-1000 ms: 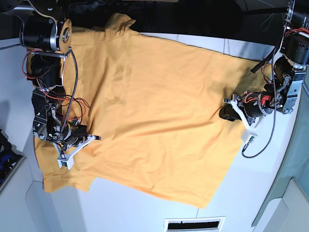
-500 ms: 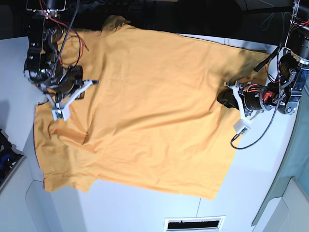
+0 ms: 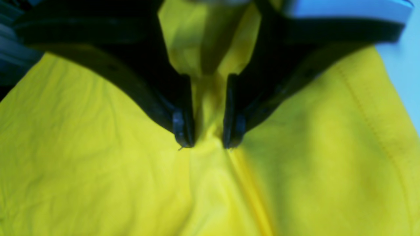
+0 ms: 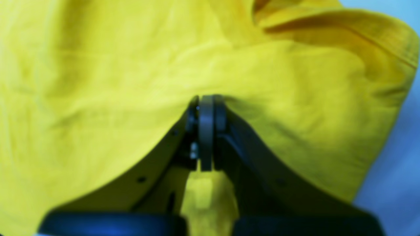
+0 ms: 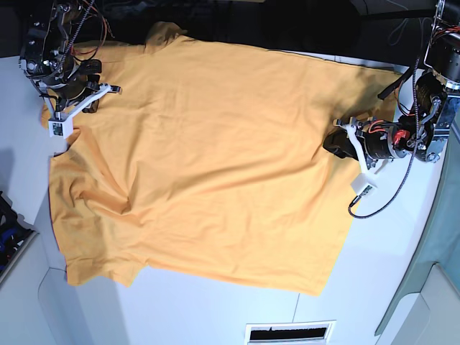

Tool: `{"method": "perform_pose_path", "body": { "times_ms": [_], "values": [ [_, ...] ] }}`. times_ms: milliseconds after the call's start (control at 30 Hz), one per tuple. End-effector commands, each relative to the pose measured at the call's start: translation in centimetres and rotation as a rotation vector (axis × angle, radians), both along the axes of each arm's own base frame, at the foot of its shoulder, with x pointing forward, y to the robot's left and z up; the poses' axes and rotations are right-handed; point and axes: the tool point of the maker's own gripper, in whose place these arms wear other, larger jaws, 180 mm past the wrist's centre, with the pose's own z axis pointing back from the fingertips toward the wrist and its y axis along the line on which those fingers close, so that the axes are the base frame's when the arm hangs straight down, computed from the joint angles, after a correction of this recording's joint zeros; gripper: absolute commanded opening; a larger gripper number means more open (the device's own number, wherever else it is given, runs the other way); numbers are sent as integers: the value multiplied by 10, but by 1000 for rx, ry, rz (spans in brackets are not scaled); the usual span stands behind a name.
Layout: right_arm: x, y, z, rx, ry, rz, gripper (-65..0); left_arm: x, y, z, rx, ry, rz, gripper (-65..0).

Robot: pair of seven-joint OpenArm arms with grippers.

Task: Layout the t-shirt on the table in an organized manner, then fold the t-shirt properly
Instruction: 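Drag the shirt with both grippers to stretch it flat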

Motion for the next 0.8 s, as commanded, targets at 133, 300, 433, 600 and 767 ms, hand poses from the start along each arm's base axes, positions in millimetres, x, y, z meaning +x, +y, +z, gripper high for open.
{"method": "perform_pose_path", "body": {
  "times_ms": [133, 300, 433, 600, 767],
  "values": [
    [17, -22, -19, -11, 43, -7, -650, -7, 1, -3, 10, 20, -9, -449],
    [53, -40, -27, 2, 55, -16, -650, -17, -10, -9, -22, 46, -5, -449],
    [84, -45, -21, 25, 39, -18, -650, -14, -26, -9, -57, 35, -5, -449],
    [112, -39, 0, 77, -24, -24, -650, -3, -37, -3, -78, 9, -13, -446],
    [126, -34, 25, 97, -88, -13, -497, 18, -29, 15, -96, -49, -14, -373]
  ]
}}
